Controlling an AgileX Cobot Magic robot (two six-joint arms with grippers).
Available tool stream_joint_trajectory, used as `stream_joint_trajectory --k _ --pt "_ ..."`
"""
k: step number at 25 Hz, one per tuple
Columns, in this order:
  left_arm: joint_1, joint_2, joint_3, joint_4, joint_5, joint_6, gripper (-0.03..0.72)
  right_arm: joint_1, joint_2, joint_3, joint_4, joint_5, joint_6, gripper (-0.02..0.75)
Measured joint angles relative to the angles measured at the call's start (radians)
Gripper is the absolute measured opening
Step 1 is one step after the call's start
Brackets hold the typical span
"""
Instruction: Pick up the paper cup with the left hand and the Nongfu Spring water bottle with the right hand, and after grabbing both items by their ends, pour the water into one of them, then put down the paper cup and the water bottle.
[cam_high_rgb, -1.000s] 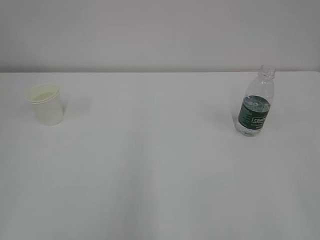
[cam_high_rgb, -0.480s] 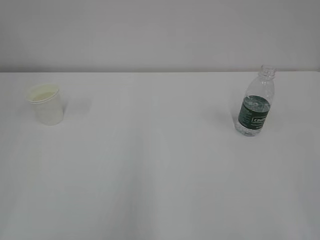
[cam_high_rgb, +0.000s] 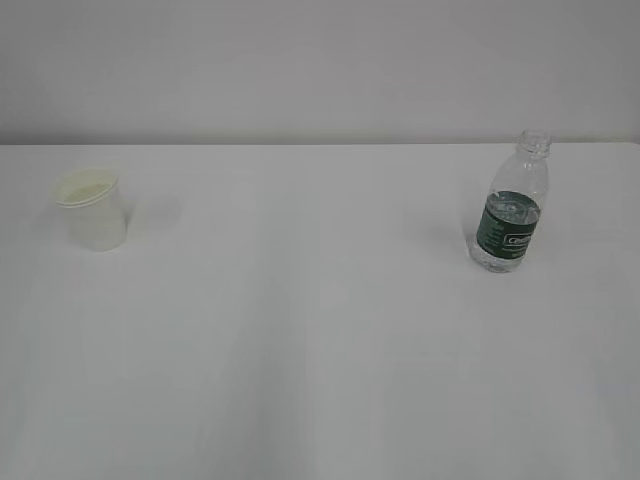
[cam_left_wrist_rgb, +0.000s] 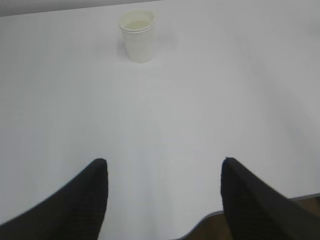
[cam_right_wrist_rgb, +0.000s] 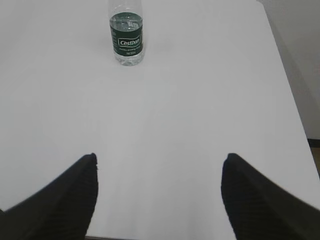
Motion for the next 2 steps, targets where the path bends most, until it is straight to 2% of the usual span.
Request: stream_joint_trajectory --k 2 --pt "0.0 0.0 0.0 0.0 0.0 0.0 0.504 0.0 0.0 0.0 0.0 0.0 0.0 0.586"
